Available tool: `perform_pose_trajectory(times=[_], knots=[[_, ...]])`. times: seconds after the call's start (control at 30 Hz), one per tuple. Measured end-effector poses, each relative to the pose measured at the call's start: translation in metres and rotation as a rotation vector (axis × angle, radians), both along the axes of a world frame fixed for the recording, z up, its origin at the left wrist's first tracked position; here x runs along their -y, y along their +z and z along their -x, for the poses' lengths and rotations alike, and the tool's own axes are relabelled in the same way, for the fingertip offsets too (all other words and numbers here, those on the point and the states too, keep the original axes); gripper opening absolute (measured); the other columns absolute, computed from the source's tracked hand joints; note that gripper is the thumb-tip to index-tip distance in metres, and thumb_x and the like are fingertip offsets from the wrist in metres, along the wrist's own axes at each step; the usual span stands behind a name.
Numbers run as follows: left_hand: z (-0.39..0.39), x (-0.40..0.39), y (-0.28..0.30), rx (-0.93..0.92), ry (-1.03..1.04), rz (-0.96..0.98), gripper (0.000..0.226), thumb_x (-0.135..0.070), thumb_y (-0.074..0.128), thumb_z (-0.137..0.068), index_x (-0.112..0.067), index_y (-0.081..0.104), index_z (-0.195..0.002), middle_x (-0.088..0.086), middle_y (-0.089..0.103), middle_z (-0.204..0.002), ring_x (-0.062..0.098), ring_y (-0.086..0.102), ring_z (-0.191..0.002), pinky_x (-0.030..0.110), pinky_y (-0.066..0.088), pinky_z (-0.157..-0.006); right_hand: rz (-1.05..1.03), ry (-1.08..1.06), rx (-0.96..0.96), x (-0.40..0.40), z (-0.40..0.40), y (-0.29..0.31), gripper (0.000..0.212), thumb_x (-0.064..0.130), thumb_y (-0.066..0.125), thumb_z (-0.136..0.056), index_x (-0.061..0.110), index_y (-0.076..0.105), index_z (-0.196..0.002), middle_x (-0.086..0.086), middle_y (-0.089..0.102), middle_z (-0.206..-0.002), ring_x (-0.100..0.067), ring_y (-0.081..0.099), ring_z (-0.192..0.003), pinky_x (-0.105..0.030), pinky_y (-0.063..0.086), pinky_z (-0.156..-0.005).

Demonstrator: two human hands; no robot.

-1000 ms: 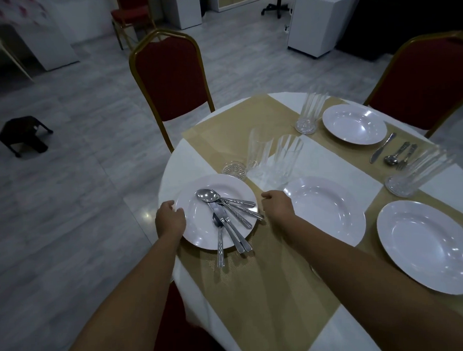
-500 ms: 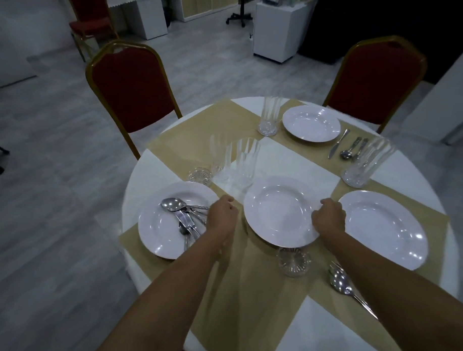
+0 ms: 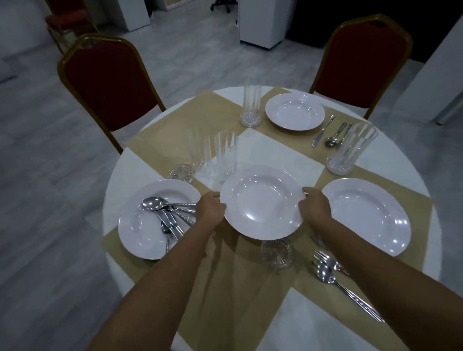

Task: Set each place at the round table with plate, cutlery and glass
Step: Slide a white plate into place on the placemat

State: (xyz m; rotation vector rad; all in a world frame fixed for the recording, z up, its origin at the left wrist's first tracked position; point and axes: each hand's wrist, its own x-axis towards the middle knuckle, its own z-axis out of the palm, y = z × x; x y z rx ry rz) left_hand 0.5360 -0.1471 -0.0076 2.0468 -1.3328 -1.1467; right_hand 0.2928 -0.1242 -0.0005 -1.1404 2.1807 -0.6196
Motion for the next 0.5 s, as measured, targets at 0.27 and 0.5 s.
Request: perform_pose_trajectory(times=[0.27,0.5], knots=[[-0.038,-0.073,0.0,-0.15,0.167,0.008,0.016,-0.012,0.062,-0.08,-0.015,0.069,-0.094,0.002,0.071,-0.101,0.023,0.066,-0.095,0.036,0.053,-0.086,-0.029,0.084,0.138,-0.058,-0.022,0.009,0.045,0.006,0.059,-0.083,0.013,0.052,-0.127,-0.011,0.066,-0.108,-0.027,0.065,-0.089,-0.032,0.053,-0.075],[-0.074,-0.141,0.002,-0.182,0.23,-0.025,0.017,-0.024,0.061,-0.083,-0.008,0.067,-0.08,0.012,0.07,-0.083,0.032,0.069,-0.082,0.049,0.059,-0.077,-0.027,0.125,0.14,-0.119,-0.044,0.008,0.039,0.007,0.058,-0.08,0.015,0.054,-0.118,-0.003,0.065,-0.108,-0.023,0.063,-0.095,-0.031,0.049,-0.077]])
